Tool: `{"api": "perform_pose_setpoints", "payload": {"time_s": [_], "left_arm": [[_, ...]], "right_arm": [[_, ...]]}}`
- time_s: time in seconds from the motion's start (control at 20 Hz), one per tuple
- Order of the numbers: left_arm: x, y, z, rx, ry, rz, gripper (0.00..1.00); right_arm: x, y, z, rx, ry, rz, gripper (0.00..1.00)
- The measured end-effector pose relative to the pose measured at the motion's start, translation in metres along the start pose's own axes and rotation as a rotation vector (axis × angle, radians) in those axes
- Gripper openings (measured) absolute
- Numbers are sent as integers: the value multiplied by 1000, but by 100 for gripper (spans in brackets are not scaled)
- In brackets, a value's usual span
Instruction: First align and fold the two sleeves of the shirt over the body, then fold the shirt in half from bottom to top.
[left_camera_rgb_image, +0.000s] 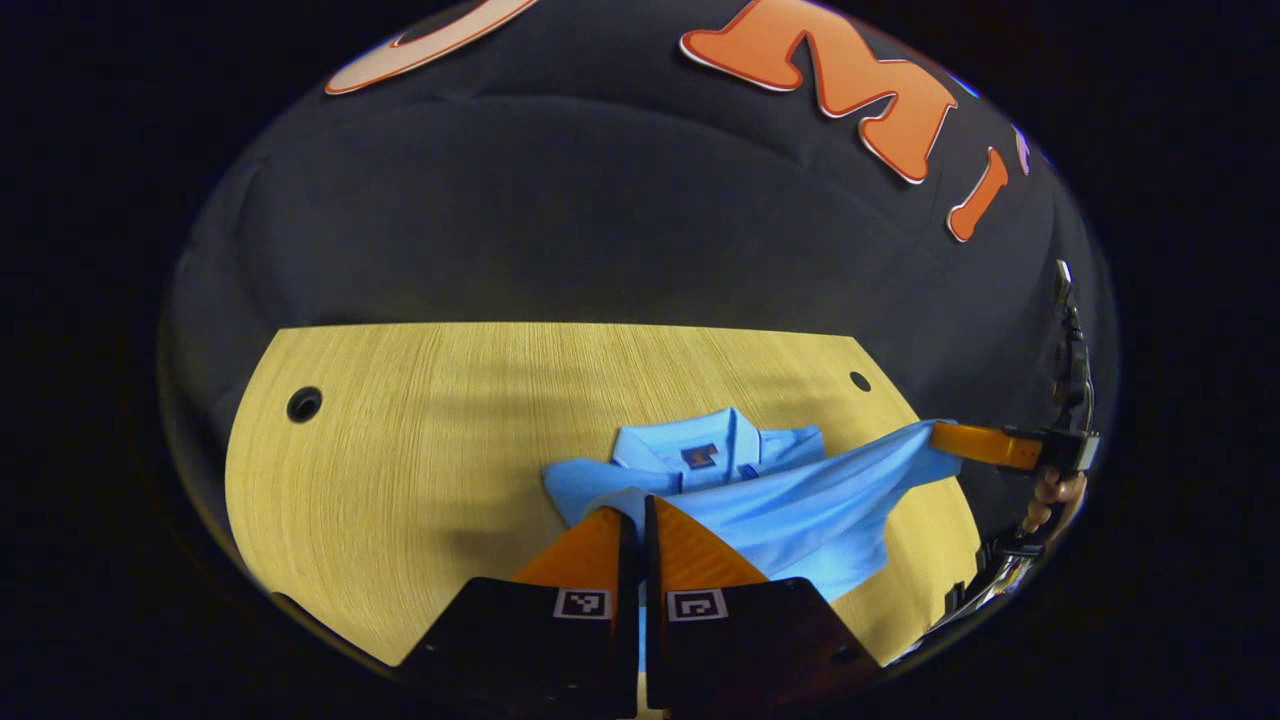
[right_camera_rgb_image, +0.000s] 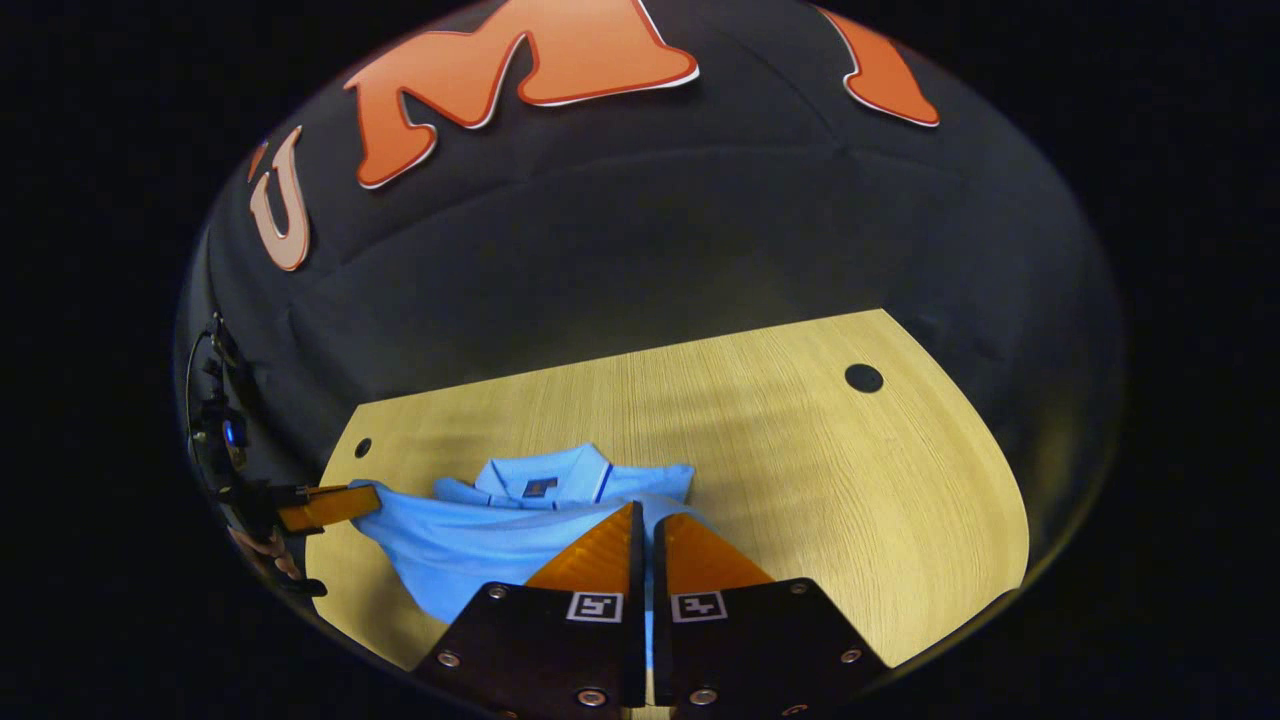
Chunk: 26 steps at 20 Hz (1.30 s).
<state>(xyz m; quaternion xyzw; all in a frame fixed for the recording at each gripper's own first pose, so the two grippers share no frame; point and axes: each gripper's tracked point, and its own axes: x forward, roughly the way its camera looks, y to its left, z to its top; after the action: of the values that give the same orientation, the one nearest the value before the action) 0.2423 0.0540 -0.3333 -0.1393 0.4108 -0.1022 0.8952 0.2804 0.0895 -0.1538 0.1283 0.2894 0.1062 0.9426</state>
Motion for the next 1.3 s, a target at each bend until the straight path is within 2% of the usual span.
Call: {"api": "perform_pose_setpoints", "payload": {"time_s": [0.25, 0.3, 0.35, 0.45, 0.55, 0.6, 0.7, 0.8, 1.0, 1.3], "left_arm": [[58, 26, 21, -3, -32, 49, 7], [65, 26, 19, -13, -25, 44, 9], [70, 28, 20, -17, -17, 52, 14], [74, 23, 10, -29, 10, 44, 53], [70, 23, 5, -44, 21, 58, 92], [64, 25, 8, -47, 14, 70, 100], [51, 29, 15, -38, -13, 105, 100], [33, 30, 21, -25, -33, 143, 100], [-17, 27, 24, 3, -89, 186, 100], [-86, -5, 17, 69, -199, 215, 99]], "right_arm": [[59, -4, 12, -3, 35, -18, 3], [69, -5, 11, 9, 42, -18, 3], [77, -5, 7, 24, 63, -11, 4], [86, -4, -4, 41, 101, -18, 13], [84, -8, -6, 10, 104, -37, 48], [81, -8, -7, -11, 100, -41, 66], [71, -9, -5, -38, 88, -49, 87], [56, -10, 1, -55, 64, -62, 95], [17, 1, 4, -57, 20, -34, 98], [-55, 13, -3, -116, -68, -10, 98]]}}
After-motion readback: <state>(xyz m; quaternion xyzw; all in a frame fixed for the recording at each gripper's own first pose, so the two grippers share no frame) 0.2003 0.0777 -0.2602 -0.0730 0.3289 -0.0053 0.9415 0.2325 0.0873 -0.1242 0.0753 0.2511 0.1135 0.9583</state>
